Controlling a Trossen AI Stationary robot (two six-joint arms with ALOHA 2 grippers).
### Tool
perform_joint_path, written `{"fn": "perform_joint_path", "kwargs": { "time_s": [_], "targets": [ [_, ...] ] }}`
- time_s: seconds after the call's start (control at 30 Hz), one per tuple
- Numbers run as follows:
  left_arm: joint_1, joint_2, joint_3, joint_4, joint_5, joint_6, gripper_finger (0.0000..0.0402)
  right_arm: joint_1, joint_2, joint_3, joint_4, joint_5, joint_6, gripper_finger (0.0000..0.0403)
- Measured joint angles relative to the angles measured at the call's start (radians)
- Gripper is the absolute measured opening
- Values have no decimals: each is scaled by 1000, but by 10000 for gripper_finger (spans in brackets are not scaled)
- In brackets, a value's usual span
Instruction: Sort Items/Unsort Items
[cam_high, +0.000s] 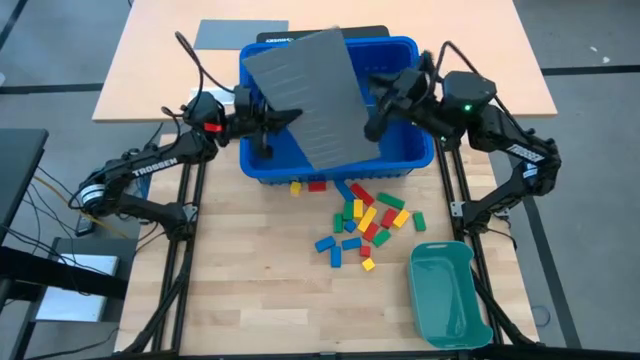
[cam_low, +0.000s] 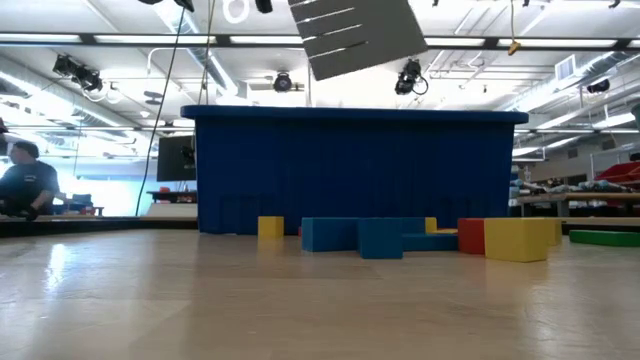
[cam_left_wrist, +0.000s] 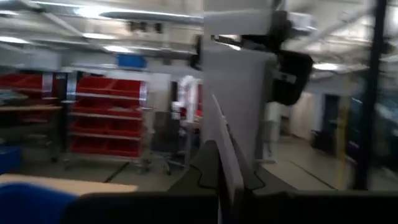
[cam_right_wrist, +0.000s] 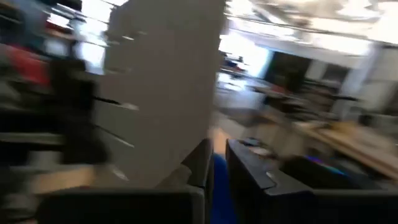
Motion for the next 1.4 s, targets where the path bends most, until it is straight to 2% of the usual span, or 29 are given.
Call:
{"fn": "perform_joint_path", "kwargs": {
  "time_s": [0.13, 0.27, 0.43, 0.53, 0.63, 0.77, 0.9, 1.07, 1.13, 1.27, 1.4],
  "targets": [
    [1, 0, 0, -16, -129, -35, 4, 0, 0, 0, -9, 150, -90, 75],
    [9, 1, 0, -47, -240, -86, 3, 18, -3, 0, -47, 215, -177, 94],
    [45, 0, 0, -8, -277, -178, 3, 66, -2, -5, -258, 234, -221, 113],
    [59, 0, 0, 63, -277, -242, 3, 97, -1, -63, -345, 263, -235, 124],
    [64, -1, 0, 129, -273, -292, 3, 129, 1, -163, -344, 327, -331, 138],
    [64, -1, 0, 198, -262, -351, 3, 166, 1, -322, -227, 381, -524, 155],
    [64, -1, 0, 274, -247, -400, 3, 203, 2, -467, -45, 394, -804, 167],
    [65, -1, 0, 338, -228, -450, 3, 236, 2, -610, 307, 454, -1204, 171],
    [64, -1, 0, 363, -221, -467, 3, 238, 2, -625, 359, 423, -1260, 171],
    [64, -1, 0, 378, -211, -502, 3, 235, 2, -626, 404, 413, -1349, 171],
    [65, -1, 0, 385, -205, -506, 3, 226, 2, -626, 529, 411, -1435, 170]
  ]
}}
